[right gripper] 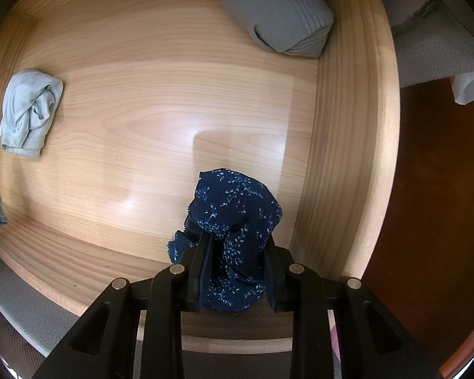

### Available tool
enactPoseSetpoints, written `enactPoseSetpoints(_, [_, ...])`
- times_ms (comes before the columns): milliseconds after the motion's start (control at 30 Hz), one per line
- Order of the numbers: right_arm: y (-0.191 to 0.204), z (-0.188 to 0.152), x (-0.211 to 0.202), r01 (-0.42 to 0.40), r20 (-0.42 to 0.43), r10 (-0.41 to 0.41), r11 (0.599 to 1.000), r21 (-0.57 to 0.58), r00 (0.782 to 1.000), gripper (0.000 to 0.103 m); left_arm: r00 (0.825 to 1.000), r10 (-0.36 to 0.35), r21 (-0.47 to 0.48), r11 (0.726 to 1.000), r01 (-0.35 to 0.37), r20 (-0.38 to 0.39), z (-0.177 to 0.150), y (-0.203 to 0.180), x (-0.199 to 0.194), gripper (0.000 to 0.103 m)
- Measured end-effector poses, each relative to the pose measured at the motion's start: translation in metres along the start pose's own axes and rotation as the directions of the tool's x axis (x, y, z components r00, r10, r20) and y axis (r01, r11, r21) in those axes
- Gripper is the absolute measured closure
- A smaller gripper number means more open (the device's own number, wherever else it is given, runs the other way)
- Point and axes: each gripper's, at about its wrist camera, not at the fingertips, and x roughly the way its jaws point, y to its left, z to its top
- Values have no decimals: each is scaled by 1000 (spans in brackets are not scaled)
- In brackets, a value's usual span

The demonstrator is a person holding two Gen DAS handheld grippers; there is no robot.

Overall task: Take underwear out of drawer
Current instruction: 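Carry the pale blue sock into the white box and open the left tool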

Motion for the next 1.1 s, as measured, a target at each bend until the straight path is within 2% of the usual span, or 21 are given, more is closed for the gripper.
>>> enactPoseSetpoints(300, [-1, 1, -1, -2, 1, 2, 1000, 2, 1000, 78, 996, 4, -5, 1000, -4, 88, 5, 15, -49, 60])
enactPoseSetpoints(500, [-6, 0, 1, -3, -1, 3, 1000, 7, 1000, 78, 986, 2, 5, 1000, -3, 169, 13, 27, -95, 60])
enactPoseSetpoints(633, [-6, 5, -5, -6, 1, 6, 1000, 12, 1000, 78, 971, -3, 14, 1000, 0, 238, 25, 35, -135, 60])
enactPoseSetpoints(733, [-8, 5, -5, -8, 3, 8, 1000, 15, 1000, 78, 952, -1, 15, 1000, -4, 305, 40, 39, -168, 60])
enactPoseSetpoints(767, [-8, 5, -5, -9, 3, 9, 1000, 16, 1000, 78, 941, 3, 15, 1000, -9, 339, 48, 41, -183, 60])
enactPoseSetpoints(967, [-12, 5, -6, -9, 3, 9, 1000, 14, 1000, 78, 903, 22, 2, 1000, -26, 429, 95, 50, -225, 60])
enactPoseSetpoints(1100, [-14, 5, -6, -10, 3, 10, 1000, 15, 1000, 78, 903, 60, -4, 998, -64, 425, 129, 49, -219, 60])
